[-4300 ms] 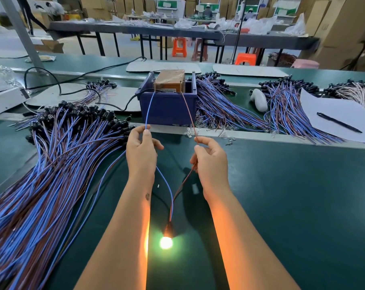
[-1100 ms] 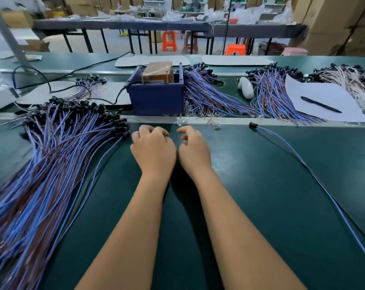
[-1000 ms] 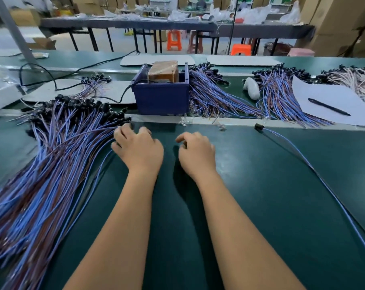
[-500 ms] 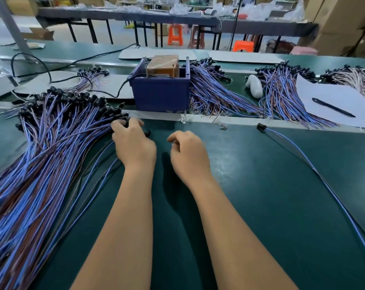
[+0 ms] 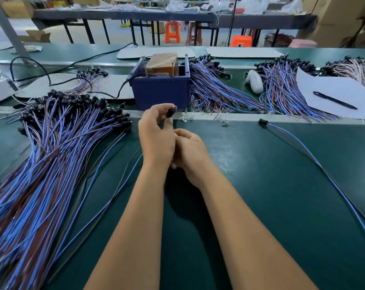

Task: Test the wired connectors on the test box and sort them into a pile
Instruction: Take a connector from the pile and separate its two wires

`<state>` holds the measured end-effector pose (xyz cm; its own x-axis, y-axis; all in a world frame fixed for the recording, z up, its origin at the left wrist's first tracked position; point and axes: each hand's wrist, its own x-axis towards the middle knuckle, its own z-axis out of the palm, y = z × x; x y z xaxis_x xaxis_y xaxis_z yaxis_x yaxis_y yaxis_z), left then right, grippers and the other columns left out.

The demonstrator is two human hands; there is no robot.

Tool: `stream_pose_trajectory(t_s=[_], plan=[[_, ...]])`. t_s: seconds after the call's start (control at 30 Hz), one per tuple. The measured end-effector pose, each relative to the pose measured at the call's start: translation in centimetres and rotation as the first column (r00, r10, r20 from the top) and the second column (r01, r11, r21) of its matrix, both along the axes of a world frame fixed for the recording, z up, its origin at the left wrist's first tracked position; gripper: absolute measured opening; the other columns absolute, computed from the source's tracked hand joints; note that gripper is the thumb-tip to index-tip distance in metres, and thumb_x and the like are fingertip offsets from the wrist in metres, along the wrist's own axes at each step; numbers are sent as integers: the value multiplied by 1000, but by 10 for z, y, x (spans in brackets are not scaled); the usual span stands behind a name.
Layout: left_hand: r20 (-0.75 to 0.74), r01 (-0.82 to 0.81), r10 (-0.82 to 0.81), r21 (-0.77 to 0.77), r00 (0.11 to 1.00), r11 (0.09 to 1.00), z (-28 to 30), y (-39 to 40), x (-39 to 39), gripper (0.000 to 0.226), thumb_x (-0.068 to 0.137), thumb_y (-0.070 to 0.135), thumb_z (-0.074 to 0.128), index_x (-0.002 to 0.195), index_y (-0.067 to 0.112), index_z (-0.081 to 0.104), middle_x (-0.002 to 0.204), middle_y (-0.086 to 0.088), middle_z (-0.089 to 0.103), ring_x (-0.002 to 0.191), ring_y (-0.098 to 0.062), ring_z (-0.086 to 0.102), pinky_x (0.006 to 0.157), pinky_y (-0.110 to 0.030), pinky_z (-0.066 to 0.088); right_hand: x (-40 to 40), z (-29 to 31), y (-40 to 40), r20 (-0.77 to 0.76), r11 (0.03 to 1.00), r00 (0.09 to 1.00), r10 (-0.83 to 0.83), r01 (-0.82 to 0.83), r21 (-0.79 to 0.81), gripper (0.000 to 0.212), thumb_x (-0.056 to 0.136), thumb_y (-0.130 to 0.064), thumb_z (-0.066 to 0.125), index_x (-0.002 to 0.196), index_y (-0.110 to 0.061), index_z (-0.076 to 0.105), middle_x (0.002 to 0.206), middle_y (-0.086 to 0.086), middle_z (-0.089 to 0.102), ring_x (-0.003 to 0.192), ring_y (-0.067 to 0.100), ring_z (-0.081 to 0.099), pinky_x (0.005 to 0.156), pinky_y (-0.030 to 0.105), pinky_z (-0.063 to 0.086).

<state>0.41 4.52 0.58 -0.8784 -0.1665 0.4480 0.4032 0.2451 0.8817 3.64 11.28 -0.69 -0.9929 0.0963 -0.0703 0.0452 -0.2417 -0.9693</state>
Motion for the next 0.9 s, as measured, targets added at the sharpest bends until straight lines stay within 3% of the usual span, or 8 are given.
stream_pose_trajectory(t_s=[0.17, 0.3, 0.4, 0.5, 0.6, 0.7, 0.8, 0.9], plan=[[-74, 304, -303, 8, 950, 953, 13, 18, 20, 51, 74, -15, 57, 82, 35, 69, 80, 19, 72, 86, -2, 68, 82, -16, 50, 10, 2, 15, -52, 917, 968, 246, -250, -310, 33, 100, -18, 29, 108, -23, 60, 94, -5, 67, 87, 12, 63, 69, 27, 47], [-76, 412, -416, -59, 906, 909, 16, 19, 28, 50, 70, -10, 52, 81, 34, 71, 81, 19, 73, 88, -3, 70, 82, -17, 51, 15, -1, 20, -90, 864, 971, 223, -239, -442, 34, 99, -25, 34, 110, -25, 66, 104, -8, 69, 104, 10, 64, 84, 28, 51], [-75, 540, -540, -18, 839, 842, 22, 23, 35, 48, 72, -17, 53, 81, 28, 71, 78, 16, 73, 84, -2, 70, 78, -14, 49, 14, 2, 22, -53, 843, 985, 167, -170, -510, 50, 100, -28, 34, 145, -8, 41, 134, 2, 52, 136, 18, 42, 100, 32, 39], [-41, 720, -720, 83, 693, 689, 29, 21, 40, 41, 75, -22, 61, 81, 18, 71, 77, 9, 73, 80, -5, 70, 76, -15, 50, 13, 4, 25, -139, 780, 982, 129, -187, -598, 31, 99, -27, 39, 116, -21, 64, 117, -7, 59, 116, 10, 56, 88, 25, 47], [37, 856, -871, 171, 490, 489, 35, 7, 37, 37, 72, -13, 63, 78, 22, 75, 80, 3, 74, 85, -11, 70, 81, -21, 53, 13, 4, 31, -170, 827, 980, 99, -176, -534, 55, 103, -31, 30, 77, -30, 78, 90, -13, 73, 90, 4, 70, 73, 23, 57], [77, 940, -959, 191, 272, 282, 31, -9, 30, 50, 78, -16, 56, 95, 26, 77, 96, 0, 74, 99, -14, 67, 93, -29, 50, 10, -2, 38, -126, 860, 992, 30, -90, -502, 60, 105, -12, 23, 77, -19, 75, 85, -4, 73, 87, 12, 69, 74, 26, 55], [13, 963, -996, 255, 93, 93, 16, -25, 21, 66, 84, -20, 48, 130, 25, 63, 129, -1, 65, 126, -18, 56, 97, -24, 44, 5, -2, 39, -75, 911, 997, -6, -25, -412, 24, 98, -8, 42, 90, -17, 63, 79, -4, 70, 78, 12, 66, 65, 22, 53], [-41, 949, -996, 311, 74, 57, 1, -41, 12, 65, 86, -15, 52, 137, 26, 58, 139, 2, 58, 136, -19, 48, 106, -26, 40, 4, 2, 38, -61, 877, 994, -92, 52, -478, 22, 97, 0, 47, 100, -17, 60, 72, -3, 70, 65, 9, 66, 58, 19, 53]])
